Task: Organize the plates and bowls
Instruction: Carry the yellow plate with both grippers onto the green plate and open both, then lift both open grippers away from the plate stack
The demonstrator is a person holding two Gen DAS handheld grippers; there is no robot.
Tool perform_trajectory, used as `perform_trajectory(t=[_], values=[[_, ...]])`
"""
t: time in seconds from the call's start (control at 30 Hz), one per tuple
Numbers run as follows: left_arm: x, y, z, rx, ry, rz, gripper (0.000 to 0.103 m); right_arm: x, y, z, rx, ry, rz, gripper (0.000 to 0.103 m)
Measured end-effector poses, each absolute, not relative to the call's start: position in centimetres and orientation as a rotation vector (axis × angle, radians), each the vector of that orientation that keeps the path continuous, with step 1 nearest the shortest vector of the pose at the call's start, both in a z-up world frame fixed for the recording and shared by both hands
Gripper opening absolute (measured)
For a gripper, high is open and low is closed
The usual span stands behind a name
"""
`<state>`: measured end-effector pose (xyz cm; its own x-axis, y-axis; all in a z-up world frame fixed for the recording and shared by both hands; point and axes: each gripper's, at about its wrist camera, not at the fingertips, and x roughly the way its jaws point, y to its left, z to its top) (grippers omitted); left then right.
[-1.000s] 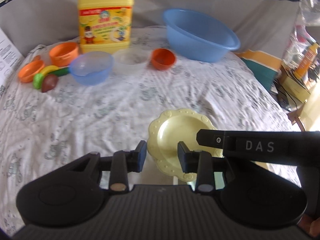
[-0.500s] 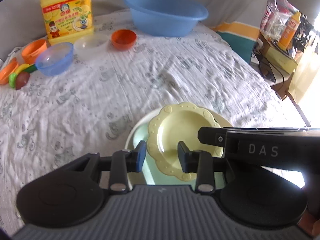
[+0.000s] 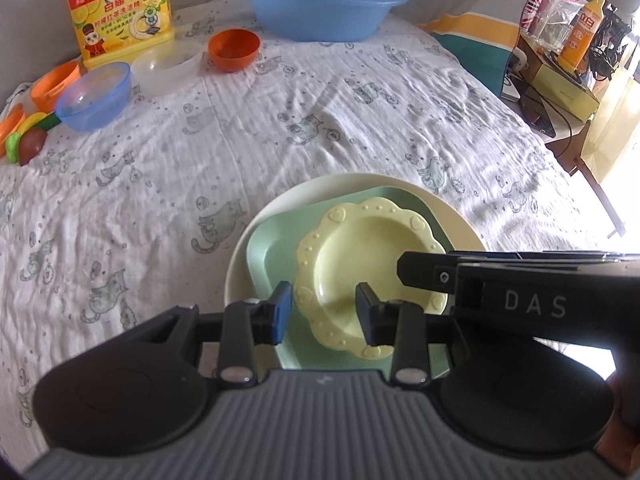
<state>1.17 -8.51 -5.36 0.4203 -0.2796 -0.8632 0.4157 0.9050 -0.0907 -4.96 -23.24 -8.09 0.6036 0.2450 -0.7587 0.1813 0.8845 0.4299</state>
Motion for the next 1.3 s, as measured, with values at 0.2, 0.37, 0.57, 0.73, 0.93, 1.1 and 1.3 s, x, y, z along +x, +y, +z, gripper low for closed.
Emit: perform_trajectory(t=[0.2, 0.37, 0.57, 0.73, 0.93, 1.1, 1.3], values=[[1.2, -8.8, -5.4, 0.16, 1.043, -0.441, 0.041, -5.0, -23.4, -8.5, 0.519, 0.934, 0.027, 0.043], [1.2, -7.8, -3.9, 0.175, 0.949, -0.379, 0.092, -5.4, -24.0, -7.5, 0.532, 0.864, -0.005, 0.086], [1.9, -5.8, -3.1, 0.111, 0.946, -0.334, 0.103, -5.5, -24.6, -6.5, 0.515, 0.814, -0.053, 0.103], [2.0, -5.0, -3.7, 0.089, 0.975, -0.323, 0.103, -5.3, -24.7, -6.9, 0.514, 0.836, -0.075, 0.103], [1.8, -4.9, -3.6, 0.091, 0.967, -0.333, 0.103, -5.3, -24.3, -6.9, 0.494, 0.851, -0.085, 0.103], [2.0, -4.0, -3.6, 0.066, 0.968, -0.32, 0.103, -4.9, -23.9, -6.7, 0.47, 0.861, -0.078, 0.103], [2.3, -2.2, -3.8, 0.028, 0.975, -0.295, 0.103, -4.2, -22.8, -6.6, 0.443, 0.878, -0.065, 0.103]])
